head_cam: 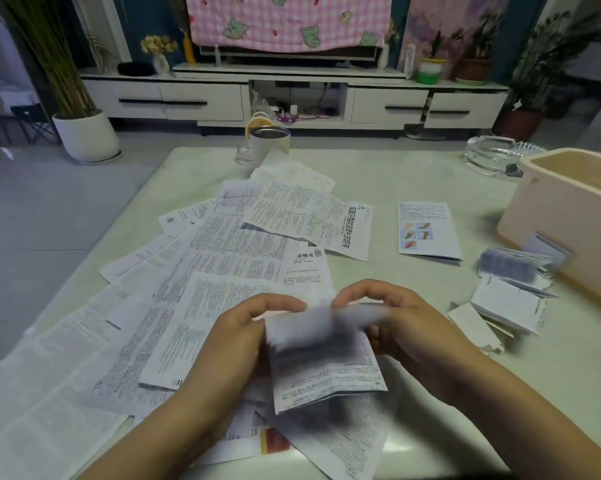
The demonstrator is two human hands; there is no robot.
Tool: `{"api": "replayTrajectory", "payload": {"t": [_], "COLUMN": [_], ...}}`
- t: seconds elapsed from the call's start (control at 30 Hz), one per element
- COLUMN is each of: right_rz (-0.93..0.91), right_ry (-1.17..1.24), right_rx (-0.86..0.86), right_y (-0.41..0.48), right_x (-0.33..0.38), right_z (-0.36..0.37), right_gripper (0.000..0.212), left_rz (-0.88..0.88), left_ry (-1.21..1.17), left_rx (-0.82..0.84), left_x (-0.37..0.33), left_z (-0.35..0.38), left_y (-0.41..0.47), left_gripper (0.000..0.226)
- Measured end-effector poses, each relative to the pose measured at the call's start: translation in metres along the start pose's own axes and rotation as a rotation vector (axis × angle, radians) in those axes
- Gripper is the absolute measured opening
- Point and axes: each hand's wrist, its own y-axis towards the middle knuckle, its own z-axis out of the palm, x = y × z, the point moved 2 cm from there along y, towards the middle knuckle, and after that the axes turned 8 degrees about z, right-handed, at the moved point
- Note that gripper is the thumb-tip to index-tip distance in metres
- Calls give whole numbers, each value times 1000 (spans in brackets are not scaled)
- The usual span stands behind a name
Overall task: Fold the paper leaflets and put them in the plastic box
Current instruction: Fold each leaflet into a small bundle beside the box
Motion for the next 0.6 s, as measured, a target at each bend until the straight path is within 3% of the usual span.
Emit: {"api": "replayTrajectory", "payload": {"t": [0.17, 0.37, 0.47, 0.6], "right_rz": [-65, -150, -176, -349], "right_ry": [-129, -261, -263, -302], "right_rx": [-24, -54, -80, -336], "right_y": [-3, -2, -2, -4], "right_x": [1, 1, 2, 2], "right_z": [1, 1, 3, 0], "right_gripper": [46, 48, 46, 34], "left_rz": [-103, -157, -124, -2], "left_ry": [-278, -324, -248, -259], "left_rx": [37, 71, 80, -1], "left_x": [-2, 6, 3, 2], "left_z": [-2, -6, -5, -5], "left_y": [1, 4, 6, 5], "left_gripper": [40, 46, 24, 22]}}
